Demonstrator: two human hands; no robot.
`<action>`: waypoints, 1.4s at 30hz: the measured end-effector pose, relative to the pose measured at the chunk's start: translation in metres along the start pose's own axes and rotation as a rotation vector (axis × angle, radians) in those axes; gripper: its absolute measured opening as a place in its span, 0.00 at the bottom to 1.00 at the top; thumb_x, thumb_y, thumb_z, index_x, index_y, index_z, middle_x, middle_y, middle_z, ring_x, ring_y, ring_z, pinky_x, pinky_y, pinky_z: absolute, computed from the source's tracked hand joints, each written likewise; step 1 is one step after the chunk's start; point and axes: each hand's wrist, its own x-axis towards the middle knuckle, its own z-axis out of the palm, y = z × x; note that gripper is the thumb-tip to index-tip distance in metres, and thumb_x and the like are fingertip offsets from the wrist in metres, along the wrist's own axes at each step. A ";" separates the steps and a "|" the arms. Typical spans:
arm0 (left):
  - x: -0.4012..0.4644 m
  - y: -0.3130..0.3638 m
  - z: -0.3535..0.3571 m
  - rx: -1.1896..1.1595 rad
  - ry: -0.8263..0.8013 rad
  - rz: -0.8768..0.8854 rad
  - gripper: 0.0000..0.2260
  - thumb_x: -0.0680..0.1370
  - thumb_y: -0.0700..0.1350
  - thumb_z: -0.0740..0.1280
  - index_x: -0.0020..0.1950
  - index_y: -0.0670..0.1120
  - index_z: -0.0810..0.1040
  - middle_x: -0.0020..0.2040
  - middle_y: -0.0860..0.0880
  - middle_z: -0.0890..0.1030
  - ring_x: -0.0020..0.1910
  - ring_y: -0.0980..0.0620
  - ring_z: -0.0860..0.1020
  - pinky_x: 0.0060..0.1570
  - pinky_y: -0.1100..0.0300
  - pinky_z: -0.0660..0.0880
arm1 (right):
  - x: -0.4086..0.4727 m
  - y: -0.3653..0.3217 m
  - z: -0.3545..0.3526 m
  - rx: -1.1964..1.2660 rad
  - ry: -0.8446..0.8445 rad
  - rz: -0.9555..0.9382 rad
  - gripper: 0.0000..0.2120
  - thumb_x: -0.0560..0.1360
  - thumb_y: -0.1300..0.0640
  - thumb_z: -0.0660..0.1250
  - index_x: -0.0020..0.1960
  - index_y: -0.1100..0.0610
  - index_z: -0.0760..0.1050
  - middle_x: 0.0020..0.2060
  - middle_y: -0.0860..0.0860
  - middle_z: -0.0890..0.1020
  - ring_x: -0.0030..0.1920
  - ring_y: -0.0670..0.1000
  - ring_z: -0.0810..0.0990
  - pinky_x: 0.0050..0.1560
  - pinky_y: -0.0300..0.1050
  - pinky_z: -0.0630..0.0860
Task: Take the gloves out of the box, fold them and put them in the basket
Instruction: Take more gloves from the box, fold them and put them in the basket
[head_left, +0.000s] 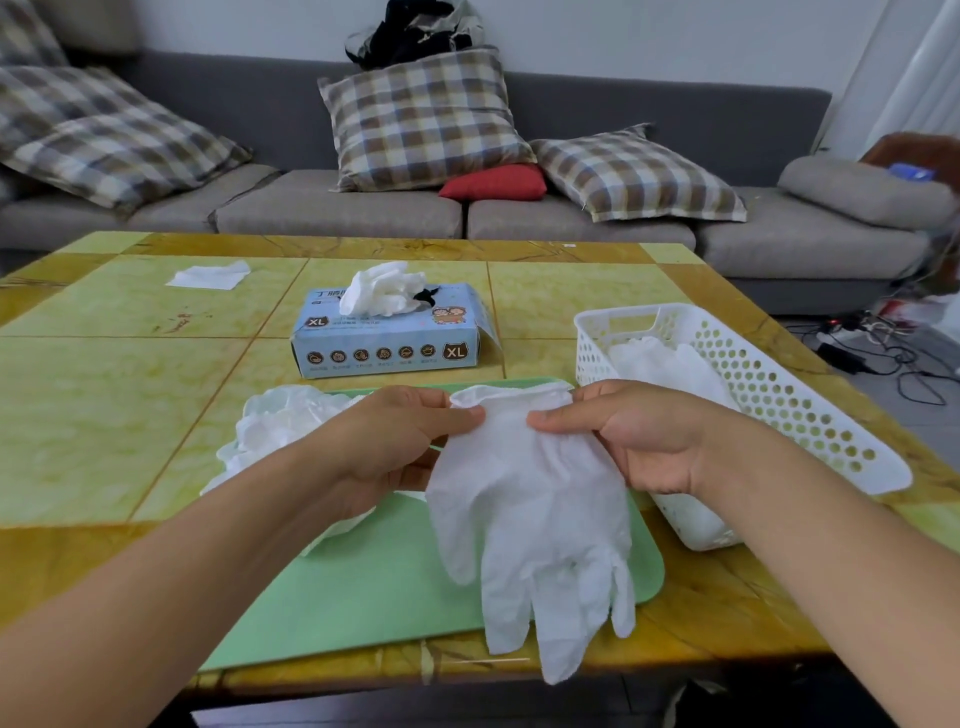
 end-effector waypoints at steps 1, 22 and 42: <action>0.003 0.002 0.001 0.003 0.021 -0.002 0.11 0.79 0.45 0.70 0.55 0.39 0.82 0.49 0.43 0.87 0.39 0.50 0.83 0.35 0.61 0.80 | 0.004 -0.003 0.003 -0.013 0.028 -0.023 0.11 0.79 0.62 0.69 0.59 0.66 0.81 0.55 0.62 0.85 0.49 0.56 0.86 0.52 0.50 0.83; 0.022 -0.039 -0.008 1.125 -0.057 0.765 0.04 0.75 0.49 0.74 0.49 0.56 0.86 0.44 0.61 0.85 0.39 0.66 0.75 0.45 0.71 0.71 | 0.005 0.033 -0.001 -1.448 0.085 -0.420 0.07 0.72 0.61 0.67 0.42 0.51 0.81 0.39 0.47 0.83 0.40 0.50 0.81 0.44 0.56 0.80; -0.019 -0.002 -0.100 1.130 0.201 0.673 0.18 0.73 0.50 0.77 0.61 0.56 0.80 0.61 0.59 0.79 0.59 0.61 0.76 0.62 0.62 0.72 | 0.026 0.043 0.037 -1.518 0.166 -0.373 0.34 0.77 0.32 0.61 0.79 0.45 0.62 0.80 0.45 0.59 0.78 0.50 0.59 0.74 0.49 0.63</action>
